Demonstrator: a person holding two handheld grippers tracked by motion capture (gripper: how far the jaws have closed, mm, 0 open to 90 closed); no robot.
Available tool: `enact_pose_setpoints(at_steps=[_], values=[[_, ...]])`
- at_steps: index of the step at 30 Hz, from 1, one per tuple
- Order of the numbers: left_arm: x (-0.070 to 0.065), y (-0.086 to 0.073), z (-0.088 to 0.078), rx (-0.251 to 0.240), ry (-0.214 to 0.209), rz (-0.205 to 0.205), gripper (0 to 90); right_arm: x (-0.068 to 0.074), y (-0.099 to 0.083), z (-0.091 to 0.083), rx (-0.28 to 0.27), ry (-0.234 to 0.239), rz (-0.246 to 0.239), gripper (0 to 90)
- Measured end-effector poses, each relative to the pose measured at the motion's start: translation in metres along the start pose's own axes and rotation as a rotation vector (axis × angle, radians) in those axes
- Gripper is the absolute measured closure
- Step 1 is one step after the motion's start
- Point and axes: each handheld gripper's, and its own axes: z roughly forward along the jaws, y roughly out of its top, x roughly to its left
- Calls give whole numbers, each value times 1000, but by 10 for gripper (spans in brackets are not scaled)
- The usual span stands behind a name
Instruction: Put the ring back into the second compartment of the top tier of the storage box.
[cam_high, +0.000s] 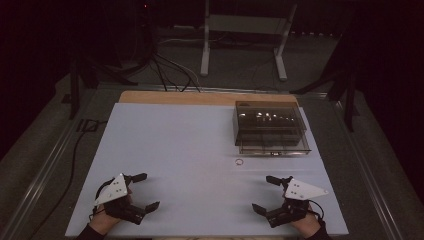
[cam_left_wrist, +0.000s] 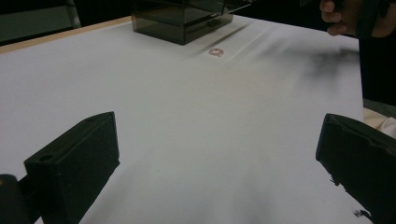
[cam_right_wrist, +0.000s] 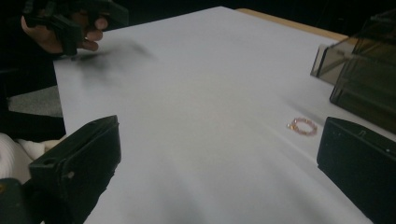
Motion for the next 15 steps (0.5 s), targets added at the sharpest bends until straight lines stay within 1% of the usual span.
enact_pose_setpoints(at_steps=[6,7,15], values=[[-1,0,1,4,-5,5,6,1,10,-1,-8,-7,-21,0],[-1,0,1,4,-5,5,6,0,16,0,-13,-10,-29,0],[0,0,0,-1,-7,-1,6,-4,32,8,-25,-14,-52,0]])
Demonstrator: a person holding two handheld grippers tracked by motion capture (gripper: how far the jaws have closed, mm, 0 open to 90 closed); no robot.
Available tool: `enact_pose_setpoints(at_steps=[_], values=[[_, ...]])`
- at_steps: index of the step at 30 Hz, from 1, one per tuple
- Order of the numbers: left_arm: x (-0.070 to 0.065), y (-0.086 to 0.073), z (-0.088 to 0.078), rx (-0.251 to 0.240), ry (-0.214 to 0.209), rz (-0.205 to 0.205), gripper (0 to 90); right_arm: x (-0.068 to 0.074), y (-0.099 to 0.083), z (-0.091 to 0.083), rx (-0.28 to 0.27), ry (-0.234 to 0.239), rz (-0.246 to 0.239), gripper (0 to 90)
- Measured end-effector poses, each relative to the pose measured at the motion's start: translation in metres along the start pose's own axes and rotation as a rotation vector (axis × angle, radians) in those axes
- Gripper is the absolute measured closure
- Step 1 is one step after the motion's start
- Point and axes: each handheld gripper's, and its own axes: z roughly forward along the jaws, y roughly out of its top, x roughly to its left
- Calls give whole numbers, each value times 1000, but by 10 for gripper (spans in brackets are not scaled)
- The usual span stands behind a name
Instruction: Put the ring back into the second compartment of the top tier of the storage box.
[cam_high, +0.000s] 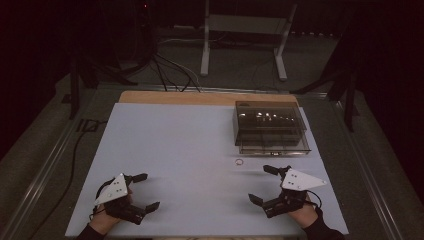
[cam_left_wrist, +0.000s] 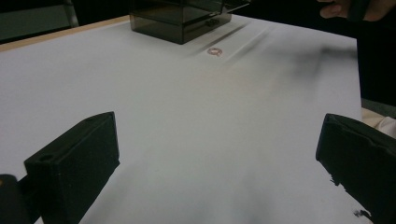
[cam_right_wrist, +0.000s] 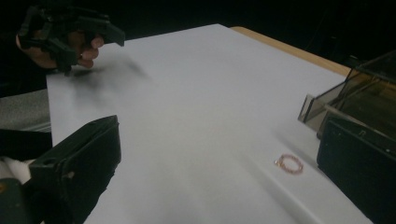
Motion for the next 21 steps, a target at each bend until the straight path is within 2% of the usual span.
enact_pose_setpoints(at_steps=[10,21], values=[[0,-1,0,1,4,2,6,-6,15,12,-3,-5,-21,0],[0,0,-1,-2,3,0,6,-13,13,30,21,-25,-8,0]])
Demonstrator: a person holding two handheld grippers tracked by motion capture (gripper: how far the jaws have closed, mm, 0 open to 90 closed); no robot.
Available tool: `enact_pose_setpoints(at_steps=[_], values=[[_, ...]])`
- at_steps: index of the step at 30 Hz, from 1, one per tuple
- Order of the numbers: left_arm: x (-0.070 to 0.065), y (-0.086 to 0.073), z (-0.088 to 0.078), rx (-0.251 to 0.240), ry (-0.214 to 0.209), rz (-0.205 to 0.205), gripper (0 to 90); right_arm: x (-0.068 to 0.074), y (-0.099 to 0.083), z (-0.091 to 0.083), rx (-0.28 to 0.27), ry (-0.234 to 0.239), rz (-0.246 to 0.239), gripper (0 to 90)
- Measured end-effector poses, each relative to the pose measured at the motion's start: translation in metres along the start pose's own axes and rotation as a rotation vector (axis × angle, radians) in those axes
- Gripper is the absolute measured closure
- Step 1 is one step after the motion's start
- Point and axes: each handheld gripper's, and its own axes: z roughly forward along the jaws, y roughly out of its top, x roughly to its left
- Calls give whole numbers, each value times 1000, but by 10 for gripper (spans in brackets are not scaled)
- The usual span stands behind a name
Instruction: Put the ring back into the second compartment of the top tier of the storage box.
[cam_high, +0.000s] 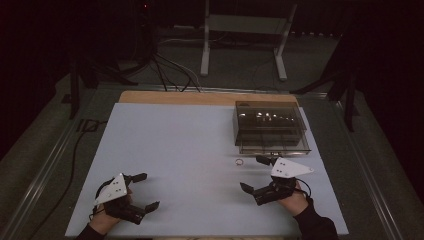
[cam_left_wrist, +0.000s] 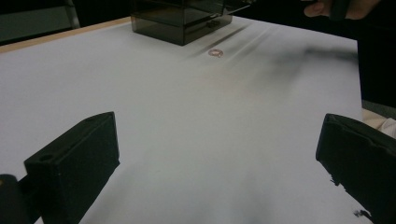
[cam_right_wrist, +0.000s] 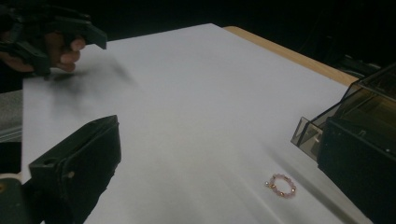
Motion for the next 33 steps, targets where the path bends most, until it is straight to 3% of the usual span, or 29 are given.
enact_pose_setpoints(at_steps=[10,14,22,24,30,33], values=[[0,0,0,-3,-5,-1,6,-7,-7,16,25,-4,35,34],[0,0,0,-4,-6,-1,6,-11,-14,25,57,-8,61,43],[0,0,0,-3,-6,-3,6,-16,-22,40,108,-3,66,69],[0,0,1,-1,-6,-1,6,-16,-23,44,125,-18,54,151],[0,0,0,-2,-9,-2,6,-17,-24,53,181,-39,19,206],[0,0,1,-1,-12,0,6,-18,-27,61,210,-39,18,305]])
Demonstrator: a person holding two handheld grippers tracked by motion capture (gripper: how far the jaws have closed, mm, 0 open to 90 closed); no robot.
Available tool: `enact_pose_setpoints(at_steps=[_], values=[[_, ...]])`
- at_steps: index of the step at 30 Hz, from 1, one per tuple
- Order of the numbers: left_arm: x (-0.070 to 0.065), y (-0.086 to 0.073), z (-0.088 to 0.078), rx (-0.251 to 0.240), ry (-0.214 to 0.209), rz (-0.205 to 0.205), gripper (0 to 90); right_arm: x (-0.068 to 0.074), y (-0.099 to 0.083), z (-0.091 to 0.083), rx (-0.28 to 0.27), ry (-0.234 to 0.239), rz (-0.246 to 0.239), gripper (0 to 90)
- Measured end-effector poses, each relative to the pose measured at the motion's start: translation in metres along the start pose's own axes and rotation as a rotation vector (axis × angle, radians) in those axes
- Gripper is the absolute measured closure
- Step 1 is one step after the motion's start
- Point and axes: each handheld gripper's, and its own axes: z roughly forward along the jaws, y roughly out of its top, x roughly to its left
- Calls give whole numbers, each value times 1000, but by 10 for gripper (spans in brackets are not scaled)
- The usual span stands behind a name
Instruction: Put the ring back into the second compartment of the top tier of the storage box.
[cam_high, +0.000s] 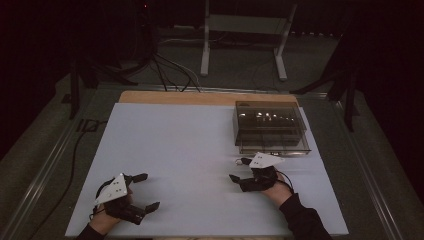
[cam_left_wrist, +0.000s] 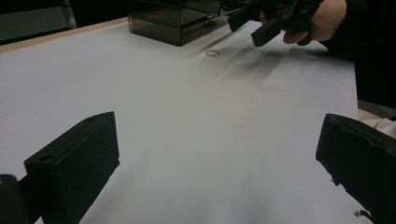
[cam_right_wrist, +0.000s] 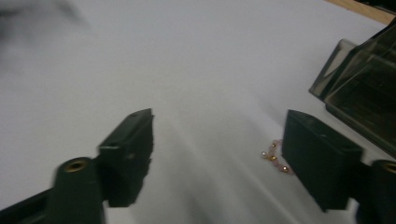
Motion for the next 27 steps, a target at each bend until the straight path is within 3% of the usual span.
enact_pose_setpoints(at_steps=[6,12,18,27], values=[[0,0,0,1,-3,0,6,-3,-2,10,28,-54,17,458],[0,0,1,2,-6,-2,6,-5,-3,17,35,-126,0,589],[0,0,1,5,-8,-2,6,-7,-4,25,72,-143,-1,649],[-1,0,1,4,-8,2,6,-17,-6,35,118,-149,44,670]])
